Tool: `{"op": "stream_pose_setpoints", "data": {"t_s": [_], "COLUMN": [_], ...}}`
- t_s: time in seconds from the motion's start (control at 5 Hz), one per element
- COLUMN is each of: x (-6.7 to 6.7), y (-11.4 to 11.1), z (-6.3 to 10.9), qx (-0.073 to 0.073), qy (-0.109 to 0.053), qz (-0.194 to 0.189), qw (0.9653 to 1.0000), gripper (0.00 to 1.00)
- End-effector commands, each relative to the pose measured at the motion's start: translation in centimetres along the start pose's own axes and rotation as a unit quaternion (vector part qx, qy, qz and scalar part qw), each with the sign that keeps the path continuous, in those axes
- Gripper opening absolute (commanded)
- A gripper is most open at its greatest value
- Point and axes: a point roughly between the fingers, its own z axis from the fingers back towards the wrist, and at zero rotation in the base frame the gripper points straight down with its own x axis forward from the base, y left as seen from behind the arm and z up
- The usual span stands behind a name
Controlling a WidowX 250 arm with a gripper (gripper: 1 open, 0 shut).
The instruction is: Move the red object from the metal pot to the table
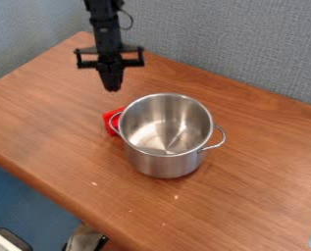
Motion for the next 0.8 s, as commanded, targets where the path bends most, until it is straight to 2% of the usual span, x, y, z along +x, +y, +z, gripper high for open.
{"op": "stream_pose_setpoints", "data": {"t_s": [0.0,0.2,0.4,0.6], "x": [0.1,-1.2,-2.9,-3.4], "y": [-0.3,-4.0,-9.0,-11.8], "z": [7.3,10.8,12.7,9.7], "qx": [-0.028,-0.047,-0.062,-0.059], "qy": [-0.068,-0.075,-0.071,-0.065], "qz": [-0.036,-0.092,-0.165,-0.17], "qw": [0.9966,0.9917,0.9818,0.9816], "gripper": [0.0,0.0,0.0,0.0]}}
